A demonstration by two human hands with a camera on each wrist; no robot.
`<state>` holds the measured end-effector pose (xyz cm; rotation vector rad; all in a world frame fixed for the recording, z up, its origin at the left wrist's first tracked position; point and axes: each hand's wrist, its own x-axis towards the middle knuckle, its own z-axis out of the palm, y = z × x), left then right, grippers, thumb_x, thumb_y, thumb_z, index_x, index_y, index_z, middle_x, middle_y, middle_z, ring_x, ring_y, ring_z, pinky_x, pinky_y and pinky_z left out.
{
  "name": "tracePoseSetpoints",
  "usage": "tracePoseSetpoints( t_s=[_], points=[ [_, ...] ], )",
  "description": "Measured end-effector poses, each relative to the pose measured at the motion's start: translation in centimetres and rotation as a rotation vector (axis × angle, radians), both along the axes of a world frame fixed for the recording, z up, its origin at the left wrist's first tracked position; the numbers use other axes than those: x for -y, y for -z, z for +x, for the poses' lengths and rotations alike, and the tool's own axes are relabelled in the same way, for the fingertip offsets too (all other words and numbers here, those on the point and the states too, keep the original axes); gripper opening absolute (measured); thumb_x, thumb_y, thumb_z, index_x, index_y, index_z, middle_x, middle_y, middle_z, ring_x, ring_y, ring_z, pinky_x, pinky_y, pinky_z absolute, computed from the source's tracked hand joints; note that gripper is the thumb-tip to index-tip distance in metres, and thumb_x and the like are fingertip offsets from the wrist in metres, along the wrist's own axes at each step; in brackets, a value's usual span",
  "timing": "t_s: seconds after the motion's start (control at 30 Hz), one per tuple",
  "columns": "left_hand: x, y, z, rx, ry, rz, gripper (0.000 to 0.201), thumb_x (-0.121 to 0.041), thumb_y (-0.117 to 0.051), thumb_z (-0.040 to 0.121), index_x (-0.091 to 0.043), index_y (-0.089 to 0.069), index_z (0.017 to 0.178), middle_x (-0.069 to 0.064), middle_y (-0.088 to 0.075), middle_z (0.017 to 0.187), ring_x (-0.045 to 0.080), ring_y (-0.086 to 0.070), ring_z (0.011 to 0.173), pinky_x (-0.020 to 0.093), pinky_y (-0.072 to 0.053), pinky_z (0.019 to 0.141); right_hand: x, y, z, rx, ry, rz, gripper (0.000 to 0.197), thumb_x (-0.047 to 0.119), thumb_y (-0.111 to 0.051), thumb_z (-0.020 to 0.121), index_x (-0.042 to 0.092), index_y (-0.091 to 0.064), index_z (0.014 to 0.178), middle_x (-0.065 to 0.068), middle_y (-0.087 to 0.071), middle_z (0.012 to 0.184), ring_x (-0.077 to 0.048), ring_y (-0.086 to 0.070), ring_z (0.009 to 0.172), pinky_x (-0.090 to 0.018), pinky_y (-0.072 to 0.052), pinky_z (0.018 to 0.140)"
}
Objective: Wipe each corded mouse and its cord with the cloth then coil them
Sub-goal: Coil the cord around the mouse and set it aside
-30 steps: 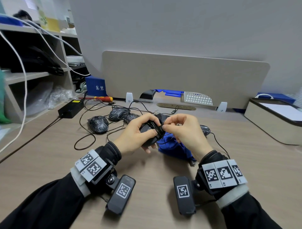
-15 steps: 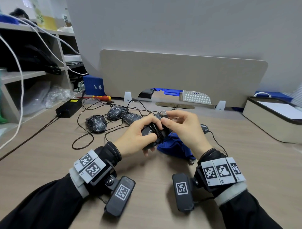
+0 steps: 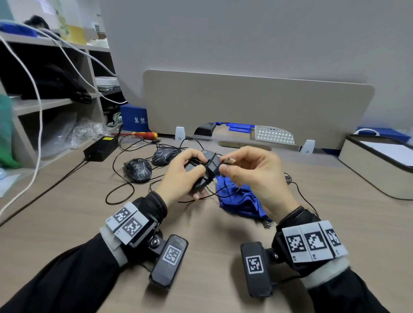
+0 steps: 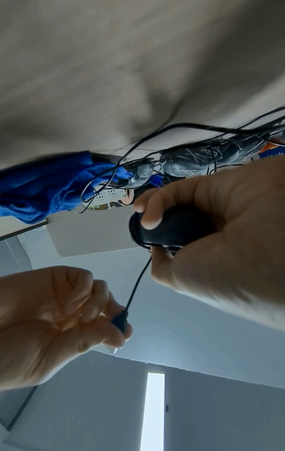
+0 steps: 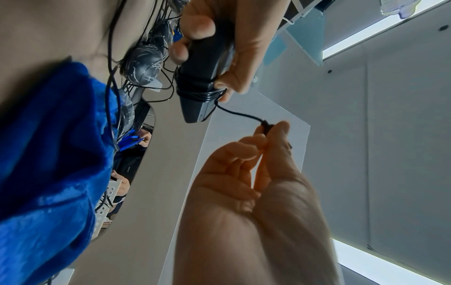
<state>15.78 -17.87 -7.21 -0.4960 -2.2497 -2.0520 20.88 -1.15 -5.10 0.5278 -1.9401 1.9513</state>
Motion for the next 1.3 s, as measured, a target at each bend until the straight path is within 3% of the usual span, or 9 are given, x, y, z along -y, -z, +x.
tracePoseSetpoints(
  t_s=[0.2, 0.43, 0.5, 0.67, 0.8, 1.0, 1.13, 1.23, 1.3],
  points=[
    [-0.1, -0.1, 0.1, 0.017, -0.042, 0.044, 0.023, 0.007, -0.049, 0.089, -0.014, -0.053, 0.096, 0.017, -0.056, 0.090, 0.027, -0.057, 0.042, 0.025, -0.044, 0.034, 0.3, 0.3, 0.3, 0.112, -0.141, 0.101, 0.020, -0.019, -0.071, 0.076, 0.000, -0.069, 0.080, 0.003, -0.067, 0.062, -0.004, -0.060, 0.053, -0.011, -0.044, 0.051],
    [-0.1, -0.3, 0.1, 0.130, -0.038, 0.157, 0.033, 0.010, -0.046, 0.091, -0.007, -0.042, 0.120, 0.010, -0.054, 0.063, 0.011, -0.050, 0.033, 0.020, -0.040, 0.033, 0.5, 0.6, 0.4, 0.191, -0.187, 0.192, 0.015, -0.013, -0.077, 0.073, -0.005, -0.070, 0.084, -0.021, -0.070, 0.076, -0.022, -0.072, 0.072, -0.016, -0.053, 0.063],
    [0.0, -0.3, -0.1, 0.178, -0.017, 0.203, 0.036, 0.008, -0.046, 0.092, -0.007, -0.040, 0.125, 0.008, -0.056, 0.056, 0.015, -0.051, 0.035, 0.022, -0.041, 0.034, 0.4, 0.7, 0.3, 0.216, -0.169, 0.210, 0.015, -0.008, -0.080, 0.073, -0.003, -0.070, 0.083, -0.019, -0.066, 0.070, -0.013, -0.062, 0.058, -0.012, -0.045, 0.053],
    [-0.2, -0.1, -0.2, 0.218, 0.000, 0.221, 0.040, 0.003, -0.050, 0.093, -0.007, -0.037, 0.130, 0.014, -0.060, 0.079, 0.017, -0.057, 0.044, 0.027, -0.047, 0.039, -0.1, 1.3, -0.5, 0.175, -0.101, 0.267, 0.011, 0.001, -0.079, 0.081, 0.008, -0.074, 0.088, 0.003, -0.051, 0.052, -0.009, -0.036, 0.045, -0.018, -0.031, 0.045],
    [-0.3, 0.2, -0.5, 0.249, -0.005, 0.249, 0.036, 0.003, -0.049, 0.093, -0.011, -0.036, 0.123, 0.023, -0.062, 0.089, 0.026, -0.062, 0.048, 0.028, -0.049, 0.041, -0.3, 0.6, -0.5, 0.172, -0.130, 0.326, 0.018, 0.010, -0.063, 0.078, 0.010, -0.076, 0.091, 0.005, -0.064, 0.064, -0.012, -0.046, 0.054, -0.021, -0.039, 0.049],
    [-0.6, 0.7, -0.8, 0.213, 0.067, 0.223, 0.044, 0.003, -0.058, 0.089, -0.010, -0.038, 0.125, 0.030, -0.062, 0.102, 0.032, -0.063, 0.060, 0.033, -0.054, 0.048, -0.7, 0.9, -1.8, 0.424, 0.181, 0.177, 0.017, 0.027, -0.059, 0.099, 0.013, -0.069, 0.095, -0.005, -0.067, 0.084, -0.010, -0.053, 0.053, -0.023, -0.043, 0.046],
    [-1.6, 0.9, -0.1, 0.215, 0.116, 0.193, 0.063, -0.022, -0.073, 0.057, -0.023, -0.051, 0.116, 0.018, -0.063, 0.101, 0.028, -0.061, 0.077, 0.056, -0.057, 0.071, -0.6, 0.9, -1.4, 0.525, -0.010, 0.209, 0.031, 0.041, -0.053, 0.101, 0.015, -0.066, 0.111, 0.001, -0.068, 0.090, -0.009, -0.063, 0.063, -0.028, -0.052, 0.059],
    [-2.1, 0.2, 0.2, 0.292, 0.203, 0.258, 0.042, -0.015, -0.057, 0.078, -0.016, -0.053, 0.120, 0.015, -0.063, 0.097, 0.024, -0.062, 0.073, 0.043, -0.056, 0.061, -0.8, 0.7, -1.1, 0.508, -0.069, 0.175, 0.027, 0.036, -0.052, 0.102, 0.015, -0.066, 0.110, 0.000, -0.072, 0.087, -0.017, -0.065, 0.063, -0.027, -0.054, 0.055],
    [-2.2, -0.7, 0.4, 0.378, 0.294, 0.234, 0.040, -0.028, -0.048, 0.089, -0.014, -0.057, 0.125, 0.013, -0.065, 0.104, 0.030, -0.063, 0.084, 0.045, -0.054, 0.070, -1.3, 0.2, -0.9, 0.500, -0.063, 0.181, 0.026, 0.035, -0.053, 0.102, 0.014, -0.064, 0.110, -0.001, -0.072, 0.090, -0.023, -0.067, 0.067, -0.028, -0.054, 0.054]
  ],
)
